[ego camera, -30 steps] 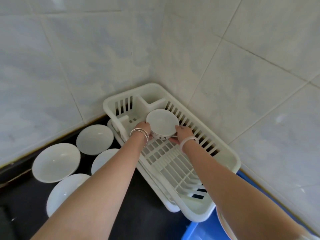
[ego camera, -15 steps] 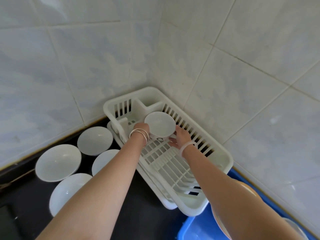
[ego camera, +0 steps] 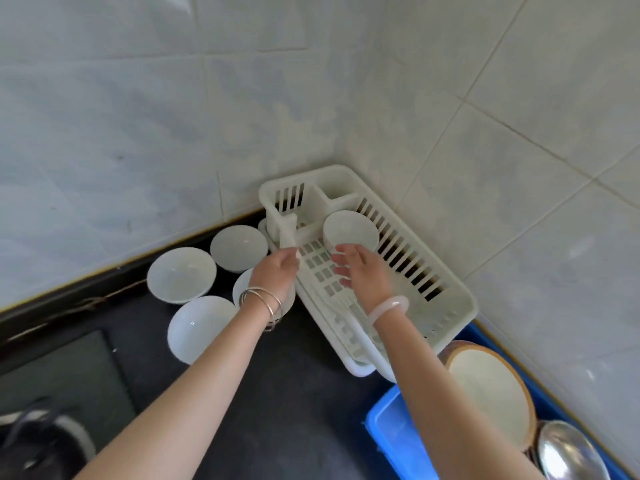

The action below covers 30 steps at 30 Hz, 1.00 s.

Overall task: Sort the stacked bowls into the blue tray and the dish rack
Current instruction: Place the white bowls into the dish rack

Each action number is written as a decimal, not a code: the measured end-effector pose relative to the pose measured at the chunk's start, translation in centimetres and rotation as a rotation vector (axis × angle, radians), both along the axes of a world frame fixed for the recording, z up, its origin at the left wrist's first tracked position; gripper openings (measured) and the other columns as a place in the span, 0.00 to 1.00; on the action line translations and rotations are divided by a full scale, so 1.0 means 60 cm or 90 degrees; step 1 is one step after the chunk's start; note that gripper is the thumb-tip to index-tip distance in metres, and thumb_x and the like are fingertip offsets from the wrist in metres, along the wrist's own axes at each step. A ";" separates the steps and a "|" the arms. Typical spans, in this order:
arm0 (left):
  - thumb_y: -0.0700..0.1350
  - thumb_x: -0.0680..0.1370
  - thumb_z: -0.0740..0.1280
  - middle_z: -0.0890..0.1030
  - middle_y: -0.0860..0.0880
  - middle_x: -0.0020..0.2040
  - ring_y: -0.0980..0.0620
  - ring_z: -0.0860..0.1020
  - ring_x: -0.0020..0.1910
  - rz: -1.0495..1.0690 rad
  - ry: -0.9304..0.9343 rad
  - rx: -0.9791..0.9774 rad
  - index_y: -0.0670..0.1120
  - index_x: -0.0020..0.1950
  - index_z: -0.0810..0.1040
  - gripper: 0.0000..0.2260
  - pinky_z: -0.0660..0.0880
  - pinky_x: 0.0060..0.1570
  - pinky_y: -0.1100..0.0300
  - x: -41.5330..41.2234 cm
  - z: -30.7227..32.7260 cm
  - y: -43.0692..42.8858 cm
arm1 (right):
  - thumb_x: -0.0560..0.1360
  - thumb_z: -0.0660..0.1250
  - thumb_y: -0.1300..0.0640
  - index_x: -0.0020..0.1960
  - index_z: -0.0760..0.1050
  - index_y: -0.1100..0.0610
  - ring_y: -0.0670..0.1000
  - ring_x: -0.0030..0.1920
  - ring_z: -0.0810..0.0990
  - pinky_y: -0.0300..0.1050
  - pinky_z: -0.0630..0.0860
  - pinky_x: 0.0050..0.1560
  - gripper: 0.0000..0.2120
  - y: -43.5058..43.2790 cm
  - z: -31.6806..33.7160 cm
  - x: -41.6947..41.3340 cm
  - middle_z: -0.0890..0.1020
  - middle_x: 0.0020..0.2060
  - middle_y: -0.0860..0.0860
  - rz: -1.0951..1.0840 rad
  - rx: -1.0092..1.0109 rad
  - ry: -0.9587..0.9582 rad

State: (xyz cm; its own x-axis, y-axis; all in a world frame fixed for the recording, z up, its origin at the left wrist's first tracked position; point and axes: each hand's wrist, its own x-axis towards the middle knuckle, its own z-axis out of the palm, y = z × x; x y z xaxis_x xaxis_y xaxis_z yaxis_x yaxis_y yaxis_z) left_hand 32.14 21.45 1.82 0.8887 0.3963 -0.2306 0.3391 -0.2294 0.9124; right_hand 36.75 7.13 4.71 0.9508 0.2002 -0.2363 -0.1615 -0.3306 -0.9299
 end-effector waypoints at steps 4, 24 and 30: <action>0.43 0.78 0.61 0.75 0.47 0.66 0.46 0.73 0.65 0.081 0.049 0.081 0.47 0.67 0.72 0.17 0.66 0.64 0.56 -0.106 -0.041 0.039 | 0.79 0.55 0.50 0.54 0.74 0.49 0.50 0.46 0.80 0.52 0.78 0.53 0.10 0.050 -0.045 -0.075 0.81 0.46 0.47 0.095 -0.098 0.049; 0.37 0.76 0.62 0.74 0.46 0.67 0.45 0.73 0.65 0.303 0.084 -0.137 0.47 0.72 0.64 0.24 0.66 0.67 0.49 -0.248 -0.170 0.128 | 0.75 0.56 0.69 0.63 0.70 0.61 0.57 0.43 0.80 0.51 0.81 0.45 0.18 0.124 -0.187 -0.076 0.78 0.48 0.58 -0.125 0.042 0.326; 0.39 0.78 0.60 0.73 0.45 0.68 0.44 0.70 0.67 0.334 0.043 -0.200 0.46 0.71 0.66 0.21 0.65 0.70 0.45 -0.251 -0.181 0.131 | 0.73 0.58 0.69 0.50 0.76 0.62 0.56 0.42 0.82 0.41 0.81 0.32 0.11 0.120 -0.124 -0.088 0.79 0.50 0.60 -0.085 0.044 0.235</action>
State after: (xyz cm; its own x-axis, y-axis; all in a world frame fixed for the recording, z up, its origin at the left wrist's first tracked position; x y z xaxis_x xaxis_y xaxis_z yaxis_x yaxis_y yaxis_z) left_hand 17.11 29.28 -9.03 0.5735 0.6808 -0.4557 0.3932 0.2593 0.8821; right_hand 31.47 14.36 -2.74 0.8228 0.1080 -0.5579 -0.5268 -0.2234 -0.8201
